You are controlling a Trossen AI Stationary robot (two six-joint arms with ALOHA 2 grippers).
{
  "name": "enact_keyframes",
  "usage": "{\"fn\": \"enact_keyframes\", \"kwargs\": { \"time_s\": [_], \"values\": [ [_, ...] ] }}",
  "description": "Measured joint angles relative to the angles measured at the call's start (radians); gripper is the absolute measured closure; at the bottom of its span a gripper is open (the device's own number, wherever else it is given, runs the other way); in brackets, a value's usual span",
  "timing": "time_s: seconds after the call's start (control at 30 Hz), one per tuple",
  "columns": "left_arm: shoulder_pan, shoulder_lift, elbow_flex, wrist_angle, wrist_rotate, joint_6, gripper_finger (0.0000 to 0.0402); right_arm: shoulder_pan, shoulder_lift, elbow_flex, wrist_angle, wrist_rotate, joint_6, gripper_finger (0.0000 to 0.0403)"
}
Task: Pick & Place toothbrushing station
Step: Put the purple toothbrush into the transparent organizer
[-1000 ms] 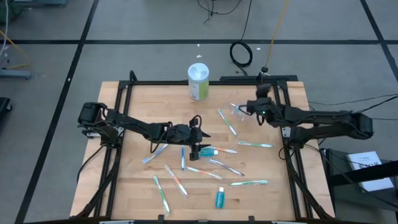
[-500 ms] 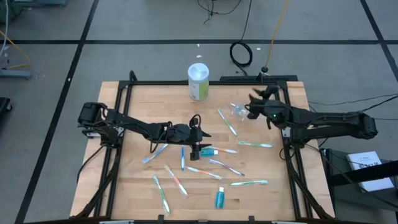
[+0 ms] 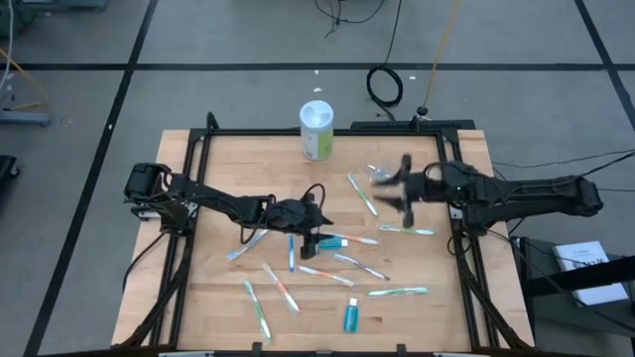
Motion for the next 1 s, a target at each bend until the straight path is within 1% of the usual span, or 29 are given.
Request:
{"fn": "enact_keyframes", "kwargs": {
  "time_s": [0.07, 0.13, 0.27, 0.37, 0.5, 0.57, 0.63, 0.7, 0.77, 0.8, 0.87, 1.0],
  "values": [
    [0.000, 0.000, 0.000, -0.030, 0.000, 0.008, 0.0215, 0.039, 0.024, -0.045, 0.029, -0.072, 0.060, 0.0259],
    [0.000, 0.000, 0.000, -0.046, 0.000, 0.022, 0.0215, 0.088, 0.067, -0.105, 0.106, -0.077, 0.102, 0.0259],
    [0.008, 0.000, 0.000, -0.046, 0.000, 0.040, 0.0215, 0.175, 0.176, -0.226, 0.281, 0.038, 0.163, 0.0259],
    [0.019, 0.000, 0.000, -0.059, 0.000, 0.020, 0.0215, 0.219, 0.242, -0.264, 0.298, 0.134, 0.172, 0.0259],
    [0.045, -0.007, 0.000, -0.158, -0.008, -0.114, 0.0215, 0.246, 0.320, -0.266, 0.246, 0.287, 0.178, 0.0259],
    [0.059, -0.017, 0.000, -0.213, -0.037, -0.168, 0.0215, 0.246, 0.353, -0.266, 0.244, 0.334, 0.176, 0.0259],
    [0.070, -0.024, 0.000, -0.283, -0.067, -0.176, 0.0215, 0.246, 0.377, -0.266, 0.244, 0.336, 0.174, 0.0259],
    [0.074, -0.026, 0.000, -0.345, -0.070, -0.211, 0.0215, 0.247, 0.394, -0.266, 0.242, 0.335, 0.174, 0.0259],
    [0.079, -0.043, 0.000, -0.408, -0.065, -0.313, 0.0215, 0.247, 0.406, -0.266, 0.243, 0.336, 0.174, 0.0259],
    [0.082, -0.047, 0.000, -0.408, -0.067, -0.385, 0.0215, 0.246, 0.409, -0.266, 0.242, 0.336, 0.174, 0.0259],
    [0.092, -0.054, 0.002, -0.435, -0.094, -0.527, 0.0215, 0.246, 0.409, -0.266, 0.241, 0.336, 0.163, 0.0259],
    [0.116, -0.039, 0.001, -0.439, -0.103, -0.678, 0.0215, 0.246, 0.402, -0.267, 0.244, 0.336, 0.148, 0.0259]
  ]
}}
